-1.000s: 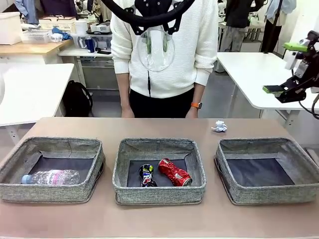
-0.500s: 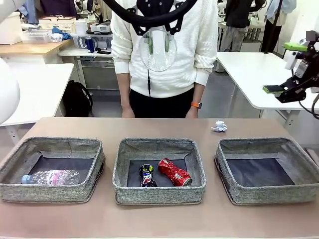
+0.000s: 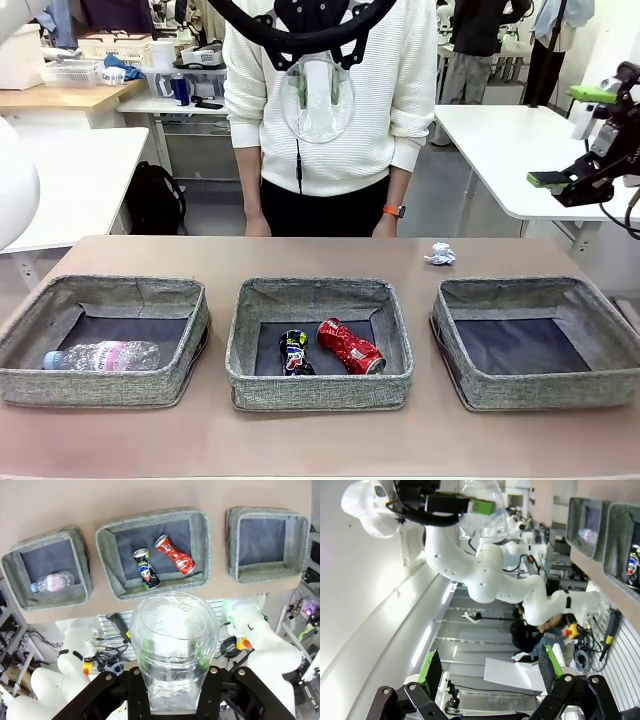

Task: Sort the waste into the appropriate baskets.
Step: Pick up the waste item pointed out by the person, then place the picked waste into the Fabric basket indicated by the person.

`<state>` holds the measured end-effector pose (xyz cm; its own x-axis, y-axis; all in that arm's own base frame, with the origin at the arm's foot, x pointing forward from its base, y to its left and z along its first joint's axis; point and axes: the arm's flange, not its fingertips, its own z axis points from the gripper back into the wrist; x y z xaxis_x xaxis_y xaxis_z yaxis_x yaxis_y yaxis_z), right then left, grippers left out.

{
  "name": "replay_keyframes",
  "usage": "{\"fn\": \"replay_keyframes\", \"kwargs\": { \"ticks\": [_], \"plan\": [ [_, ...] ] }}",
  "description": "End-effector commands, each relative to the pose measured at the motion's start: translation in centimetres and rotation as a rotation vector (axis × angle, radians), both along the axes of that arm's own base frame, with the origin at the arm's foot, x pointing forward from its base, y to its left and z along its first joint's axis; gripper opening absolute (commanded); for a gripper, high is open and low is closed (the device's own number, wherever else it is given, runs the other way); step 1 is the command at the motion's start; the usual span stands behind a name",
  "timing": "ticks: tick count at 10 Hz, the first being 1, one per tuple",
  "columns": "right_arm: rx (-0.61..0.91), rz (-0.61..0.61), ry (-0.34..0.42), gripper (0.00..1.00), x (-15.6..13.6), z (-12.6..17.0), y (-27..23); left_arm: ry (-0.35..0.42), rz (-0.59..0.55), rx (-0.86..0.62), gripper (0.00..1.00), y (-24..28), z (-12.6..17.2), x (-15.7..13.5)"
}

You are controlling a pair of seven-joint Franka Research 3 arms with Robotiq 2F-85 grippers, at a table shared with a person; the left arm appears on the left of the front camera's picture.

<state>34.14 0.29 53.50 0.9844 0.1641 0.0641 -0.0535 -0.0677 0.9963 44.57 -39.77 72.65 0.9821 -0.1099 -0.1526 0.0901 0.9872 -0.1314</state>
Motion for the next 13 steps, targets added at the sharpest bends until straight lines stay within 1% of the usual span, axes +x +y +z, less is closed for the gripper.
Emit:
{"fn": "replay_keyframes", "kwargs": {
  "ticks": [1, 13],
  "plan": [
    [0.003, 0.006, -0.005, 1.0, -0.19, 0.23, -0.13, 0.001, -0.008, 0.003, 0.37, 0.16, 0.19, -0.17],
    [0.003, 0.006, -0.005, 1.0, -0.19, 0.23, -0.13, 0.001, -0.008, 0.003, 0.37, 0.16, 0.19, -0.17]
  ]
}}
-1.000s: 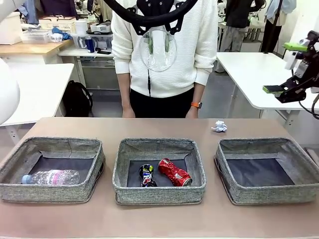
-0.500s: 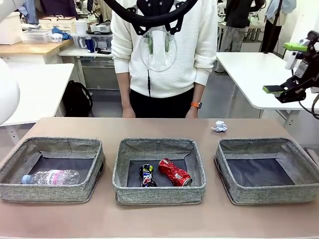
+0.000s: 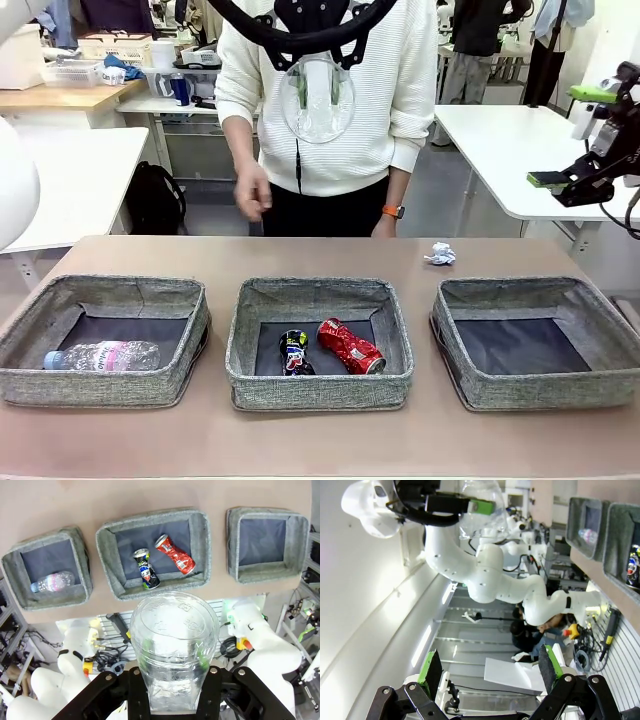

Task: Sort the waste into the appropriate baskets.
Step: Place the picked waste into the Fabric basket indicated by the person.

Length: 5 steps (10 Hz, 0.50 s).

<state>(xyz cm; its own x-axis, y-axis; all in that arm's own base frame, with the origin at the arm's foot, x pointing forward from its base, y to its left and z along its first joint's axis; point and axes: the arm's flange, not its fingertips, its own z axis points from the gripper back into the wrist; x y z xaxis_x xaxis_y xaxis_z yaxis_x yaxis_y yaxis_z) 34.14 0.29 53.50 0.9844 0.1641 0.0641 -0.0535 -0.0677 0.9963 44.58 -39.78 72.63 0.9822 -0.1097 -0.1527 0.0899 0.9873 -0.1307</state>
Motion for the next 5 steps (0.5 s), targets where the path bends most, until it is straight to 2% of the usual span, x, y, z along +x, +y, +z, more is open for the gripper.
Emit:
{"fn": "replay_keyframes", "kwargs": {
  "ticks": [1, 5],
  "plan": [
    [0.003, 0.006, -0.005, 1.0, -0.19, 0.23, -0.13, 0.0, -0.008, 0.003, 0.37, 0.17, 0.2, -0.17],
    [0.003, 0.006, -0.005, 1.0, -0.19, 0.23, -0.13, 0.0, -0.008, 0.003, 0.37, 0.17, 0.2, -0.17]
  ]
}}
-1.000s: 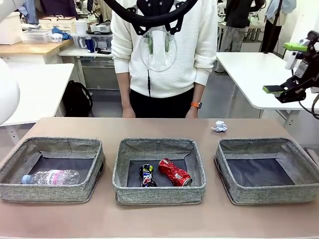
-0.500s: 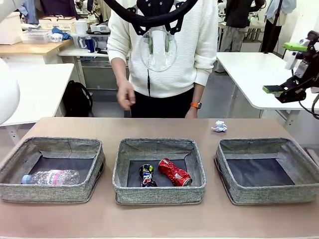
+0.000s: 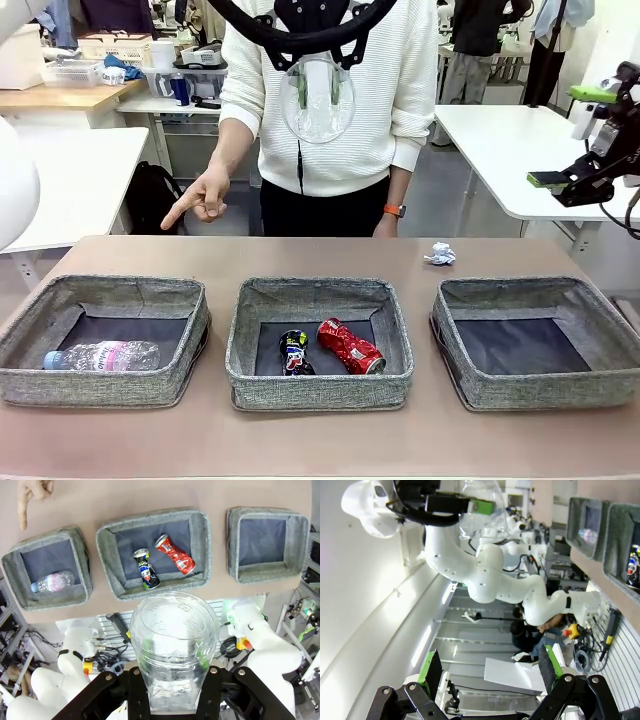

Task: Sort the waste into the appropriate baskets.
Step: Place the picked waste into the Fabric basket indicated by the person.

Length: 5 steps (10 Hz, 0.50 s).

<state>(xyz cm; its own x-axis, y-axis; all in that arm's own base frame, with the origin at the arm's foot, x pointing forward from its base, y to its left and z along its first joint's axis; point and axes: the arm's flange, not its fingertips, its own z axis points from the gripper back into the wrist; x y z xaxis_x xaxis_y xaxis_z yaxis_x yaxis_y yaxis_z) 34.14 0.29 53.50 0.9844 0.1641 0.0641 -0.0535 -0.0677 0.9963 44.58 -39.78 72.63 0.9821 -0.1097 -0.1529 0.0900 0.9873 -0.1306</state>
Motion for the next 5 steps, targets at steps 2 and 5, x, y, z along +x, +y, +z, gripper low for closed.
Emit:
{"fn": "replay_keyframes", "kwargs": {
  "ticks": [2, 5],
  "plan": [
    [0.003, 0.006, -0.005, 1.0, -0.19, 0.23, -0.13, 0.0, -0.008, 0.003, 0.37, 0.17, 0.21, -0.17],
    [0.003, 0.006, -0.005, 1.0, -0.19, 0.23, -0.13, 0.0, -0.008, 0.003, 0.37, 0.17, 0.21, -0.17]
  ]
}}
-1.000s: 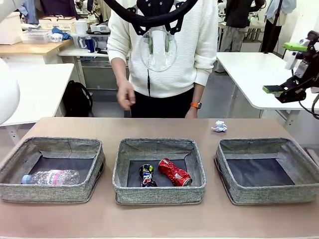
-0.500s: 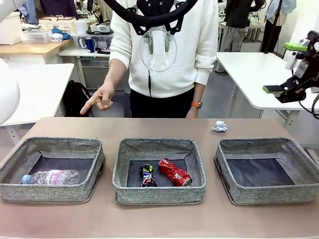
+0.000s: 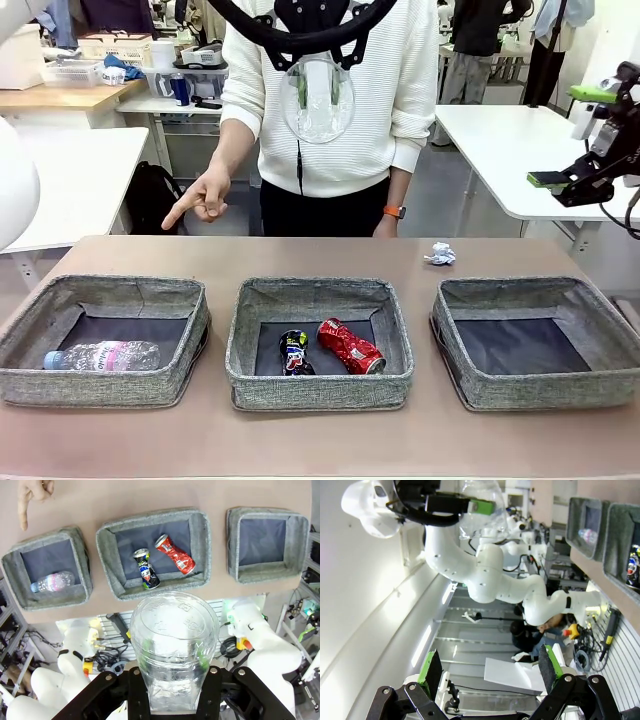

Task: Sort the waste into the appropriate baskets.
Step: Place the picked waste into the Fabric basket indicated by the person.

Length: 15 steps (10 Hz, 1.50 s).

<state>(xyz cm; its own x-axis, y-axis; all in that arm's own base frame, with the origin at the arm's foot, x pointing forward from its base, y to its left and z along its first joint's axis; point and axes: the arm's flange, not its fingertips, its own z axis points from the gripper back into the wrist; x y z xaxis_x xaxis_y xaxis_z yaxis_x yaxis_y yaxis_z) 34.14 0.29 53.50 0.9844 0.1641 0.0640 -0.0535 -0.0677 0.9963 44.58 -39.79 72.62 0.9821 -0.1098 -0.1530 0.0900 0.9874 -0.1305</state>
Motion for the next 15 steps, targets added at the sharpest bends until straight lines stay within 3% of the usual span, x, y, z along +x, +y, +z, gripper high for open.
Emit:
{"fn": "replay_keyframes", "kwargs": {
  "ticks": [1, 2, 3, 4, 5, 6, 8, 9, 10, 11, 12, 13, 15],
  "plan": [
    [0.003, 0.006, -0.005, 1.0, -0.2, 0.2, -0.1, 0.0, -0.008, 0.003, 0.37, 0.2, 0.2, -0.2],
    [0.0, 0.0, 0.0, 1.0, 0.0, 0.0, 0.0, 0.0, 0.0, 0.0, 0.37, 0.0, 0.0, 0.0],
    [-0.04, -0.003, 0.02, 1.0, -0.3, -1.2, -1.0, -0.046, 0.017, -0.011, 0.37, 3.7, -1.5, -0.8],
    [-0.025, -0.036, 0.073, 1.0, -0.2, -2.1, -1.8, -0.031, -0.032, -0.076, 0.37, 8.5, -2.6, -2.1],
    [-0.021, -0.125, 0.071, 1.0, 0.3, -2.6, -2.7, -0.013, -0.077, -0.133, 0.37, 13.3, -3.5, -3.8],
    [-0.019, -0.011, 0.031, 1.0, 0.0, -1.1, -0.8, 0.051, -0.149, -0.166, 0.37, 18.5, -4.3, -6.1],
    [-0.019, -0.011, 0.031, 1.0, 0.0, -1.1, -0.8, 0.041, -0.231, -0.103, 0.37, 26.5, -6.2, -9.7],
    [-0.019, -0.011, 0.031, 1.0, 0.0, -1.1, -0.8, 0.071, -0.267, -0.075, 0.37, 29.6, -8.3, -10.9],
    [-0.019, -0.011, 0.031, 1.0, 0.0, -1.1, -0.8, 0.091, -0.209, -0.069, 0.37, 32.6, -10.4, -11.8],
    [-0.019, -0.011, 0.031, 1.0, 0.0, -1.1, -0.8, -0.023, -0.06, -0.116, 0.37, 34.0, -12.8, -12.9],
    [-0.019, -0.011, 0.031, 1.0, 0.0, -1.1, -0.8, -0.021, -0.095, -0.157, 0.37, 34.2, -15.2, -13.8],
    [-0.019, -0.011, 0.031, 1.0, 0.0, -1.1, -0.8, 0.077, -0.067, -0.108, 0.37, 35.4, -16.8, -14.5],
    [-0.019, -0.011, 0.031, 1.0, 0.0, -1.1, -0.8, 0.122, -0.007, -0.192, 0.37, 39.1, -20.2, -15.1]
  ]
}}
